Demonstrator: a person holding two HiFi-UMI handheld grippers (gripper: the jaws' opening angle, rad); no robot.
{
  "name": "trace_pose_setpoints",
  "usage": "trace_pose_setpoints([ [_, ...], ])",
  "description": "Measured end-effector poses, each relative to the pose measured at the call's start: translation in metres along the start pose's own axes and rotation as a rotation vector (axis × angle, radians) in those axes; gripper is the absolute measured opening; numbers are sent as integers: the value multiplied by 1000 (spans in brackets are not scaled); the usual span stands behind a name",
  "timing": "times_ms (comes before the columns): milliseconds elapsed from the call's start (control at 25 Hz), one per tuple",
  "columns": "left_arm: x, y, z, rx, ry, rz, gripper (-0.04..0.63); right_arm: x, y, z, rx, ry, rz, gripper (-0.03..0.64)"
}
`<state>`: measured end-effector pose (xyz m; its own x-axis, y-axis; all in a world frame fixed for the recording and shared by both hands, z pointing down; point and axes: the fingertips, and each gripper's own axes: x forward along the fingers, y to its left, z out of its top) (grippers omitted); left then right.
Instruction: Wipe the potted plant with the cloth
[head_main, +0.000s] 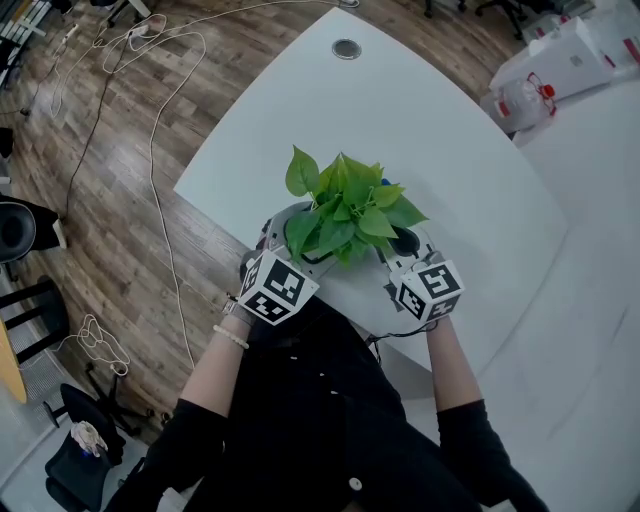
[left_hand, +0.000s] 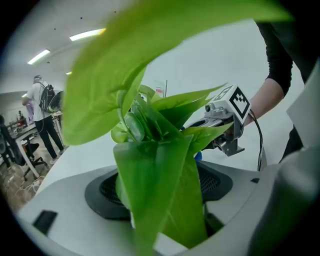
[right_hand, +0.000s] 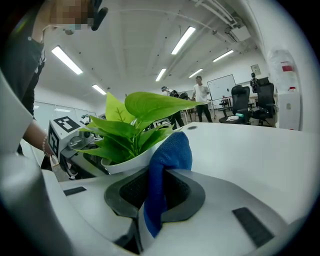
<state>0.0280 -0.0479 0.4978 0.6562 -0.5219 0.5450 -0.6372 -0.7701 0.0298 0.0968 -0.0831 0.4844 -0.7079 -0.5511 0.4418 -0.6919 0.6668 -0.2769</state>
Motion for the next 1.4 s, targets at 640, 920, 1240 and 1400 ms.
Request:
trace_pose_setpoints([
  [640,-1,3,-3,22,12,-8,374,46,-36,34,46,-35,128,84],
  [920,-1,2,-3,28,14,-10,374,72,-17,37,-108,57,350,83],
  [1240,0,2,-6,24,15,-4,373,79,-9,36,-148,114,475,83],
  [1400,0,3,-7,19,12,-8,373,72,-11,31,-132,121,463,83],
])
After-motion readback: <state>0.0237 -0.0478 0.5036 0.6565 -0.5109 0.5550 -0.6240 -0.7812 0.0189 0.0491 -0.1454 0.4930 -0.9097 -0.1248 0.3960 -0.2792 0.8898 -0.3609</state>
